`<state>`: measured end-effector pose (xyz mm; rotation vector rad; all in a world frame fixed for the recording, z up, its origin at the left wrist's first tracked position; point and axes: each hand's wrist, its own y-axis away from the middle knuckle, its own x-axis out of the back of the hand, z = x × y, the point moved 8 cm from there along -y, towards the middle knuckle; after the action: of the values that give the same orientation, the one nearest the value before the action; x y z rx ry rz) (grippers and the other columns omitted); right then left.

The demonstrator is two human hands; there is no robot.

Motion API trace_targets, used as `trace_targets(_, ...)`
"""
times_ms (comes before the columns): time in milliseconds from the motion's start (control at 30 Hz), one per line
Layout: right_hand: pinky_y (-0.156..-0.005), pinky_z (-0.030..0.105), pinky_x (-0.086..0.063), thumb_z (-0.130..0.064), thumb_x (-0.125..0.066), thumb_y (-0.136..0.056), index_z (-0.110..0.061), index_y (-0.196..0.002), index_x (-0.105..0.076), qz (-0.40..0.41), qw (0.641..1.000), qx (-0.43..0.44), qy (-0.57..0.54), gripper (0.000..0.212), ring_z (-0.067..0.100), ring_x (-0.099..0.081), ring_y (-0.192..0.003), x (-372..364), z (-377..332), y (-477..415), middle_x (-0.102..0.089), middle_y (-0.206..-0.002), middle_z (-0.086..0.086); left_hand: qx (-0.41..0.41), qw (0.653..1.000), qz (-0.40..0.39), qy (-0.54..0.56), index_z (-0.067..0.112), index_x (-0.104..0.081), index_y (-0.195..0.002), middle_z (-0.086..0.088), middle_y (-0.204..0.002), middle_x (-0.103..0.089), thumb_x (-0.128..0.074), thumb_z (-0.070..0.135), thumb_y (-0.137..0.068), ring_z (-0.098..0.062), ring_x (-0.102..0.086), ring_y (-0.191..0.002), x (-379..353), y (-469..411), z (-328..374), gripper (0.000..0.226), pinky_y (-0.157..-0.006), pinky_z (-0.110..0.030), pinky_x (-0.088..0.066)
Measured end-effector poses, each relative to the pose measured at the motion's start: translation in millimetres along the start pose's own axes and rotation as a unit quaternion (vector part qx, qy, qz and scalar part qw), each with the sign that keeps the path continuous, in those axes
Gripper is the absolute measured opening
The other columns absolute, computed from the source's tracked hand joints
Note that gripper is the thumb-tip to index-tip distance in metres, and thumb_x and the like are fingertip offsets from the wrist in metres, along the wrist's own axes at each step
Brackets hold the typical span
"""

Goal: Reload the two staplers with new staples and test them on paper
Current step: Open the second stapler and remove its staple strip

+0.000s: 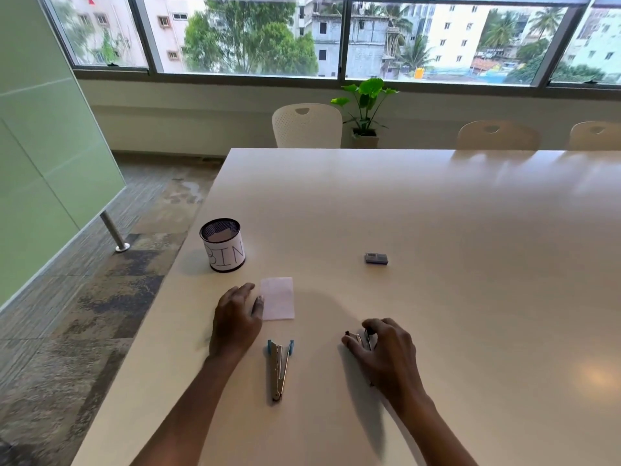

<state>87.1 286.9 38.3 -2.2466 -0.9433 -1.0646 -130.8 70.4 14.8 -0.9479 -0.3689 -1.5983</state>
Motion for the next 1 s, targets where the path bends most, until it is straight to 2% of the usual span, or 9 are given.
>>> trace_targets(133, -0.079, 0.026, -0.044, -0.055, -0.073, -0.080, -0.018, -0.120, -0.068, 0.011, 1.000, 0.019, 0.015, 0.054, 0.019, -0.065, -0.101, 11, -11, -4, -0.065, -0.117, -0.001, -0.011, 0.999, 0.023, 0.035, 0.008, -0.065, -0.122, -0.009, -0.112, -0.074, -0.068, 0.017, -0.088, -0.031, -0.066, -0.107, 14, 2, 10, 0.035, -0.095, -0.036, -0.048)
trace_targets(233, -0.075, 0.022, -0.042, -0.052, -0.076, -0.079, -0.015, -0.119, -0.069, 0.038, 0.998, 0.057, -0.012, 0.055, 0.014, -0.066, -0.085, 19, -36, -5, -0.066, -0.114, -0.001, -0.024, 0.997, 0.050, 0.048, 0.010, -0.066, -0.119, -0.002, -0.098, -0.076, -0.069, 0.012, -0.085, -0.033, -0.067, -0.099, 26, 7, 17, 0.034, -0.089, -0.036, -0.049)
trace_targets(300, -0.072, 0.022, -0.045, -0.051, -0.078, -0.078, -0.013, -0.118, -0.069, 0.031, 0.996, 0.082, -0.033, 0.056, 0.010, -0.064, -0.074, 13, -58, -2, -0.067, -0.111, -0.001, -0.042, 0.997, 0.056, 0.043, 0.011, -0.067, -0.118, -0.002, -0.097, -0.075, -0.070, 0.013, -0.085, -0.031, -0.067, -0.097, 29, 9, 19, 0.034, -0.088, -0.035, -0.049)
trace_targets(400, -0.075, 0.025, -0.049, -0.058, -0.072, -0.079, -0.015, -0.120, -0.067, -0.001, 0.994, 0.107, -0.026, 0.059, 0.015, -0.067, -0.085, -11, -86, 12, -0.066, -0.109, -0.002, -0.057, 0.997, 0.043, 0.023, 0.010, -0.066, -0.121, -0.007, -0.109, -0.073, -0.069, 0.017, -0.087, -0.029, -0.065, -0.106, 26, 10, 16, 0.035, -0.094, -0.034, -0.049)
trace_targets(500, -0.077, 0.025, -0.049, -0.064, -0.065, -0.081, -0.015, -0.116, -0.065, -0.036, 0.995, 0.092, -0.006, 0.060, 0.017, -0.064, -0.093, -41, -101, 25, -0.064, -0.107, 0.000, -0.057, 0.998, 0.022, -0.011, 0.008, -0.064, -0.125, -0.014, -0.124, -0.067, -0.067, 0.020, -0.088, -0.031, -0.059, -0.120, 20, 9, 10, 0.039, -0.103, -0.038, -0.047)
trace_targets(633, -0.079, 0.029, -0.054, -0.071, -0.061, -0.080, -0.015, -0.103, -0.060, -0.053, 0.996, 0.064, 0.016, 0.061, 0.019, -0.060, -0.089, -72, -108, 37, -0.056, -0.100, 0.002, -0.047, 0.996, -0.006, -0.076, 0.006, -0.060, -0.131, -0.014, -0.136, -0.060, -0.061, 0.023, -0.091, -0.034, -0.045, -0.137, 13, 8, 0, 0.044, -0.112, -0.041, -0.038)
trace_targets(867, -0.086, 0.030, -0.052, -0.060, -0.055, -0.089, -0.011, -0.105, -0.062, -0.044, 0.994, 0.071, 0.064, 0.052, 0.023, -0.058, -0.097, -85, -120, 41, -0.058, -0.103, 0.007, -0.036, 0.991, -0.043, -0.125, 0.008, -0.047, -0.143, -0.011, -0.149, -0.049, -0.046, 0.037, -0.097, -0.026, -0.035, -0.144, 4, 13, -10, 0.054, -0.118, -0.038, -0.026)
trace_targets(1000, -0.081, 0.029, -0.055, -0.051, -0.057, -0.092, -0.009, -0.101, -0.066, -0.028, 0.993, 0.091, 0.068, 0.044, 0.022, -0.060, -0.093, -87, -125, 41, -0.060, -0.098, 0.007, -0.030, 0.991, -0.049, -0.119, 0.010, -0.045, -0.145, -0.009, -0.152, -0.046, -0.044, 0.040, -0.098, -0.024, -0.033, -0.145, 5, 14, -9, 0.056, -0.120, -0.037, -0.023)
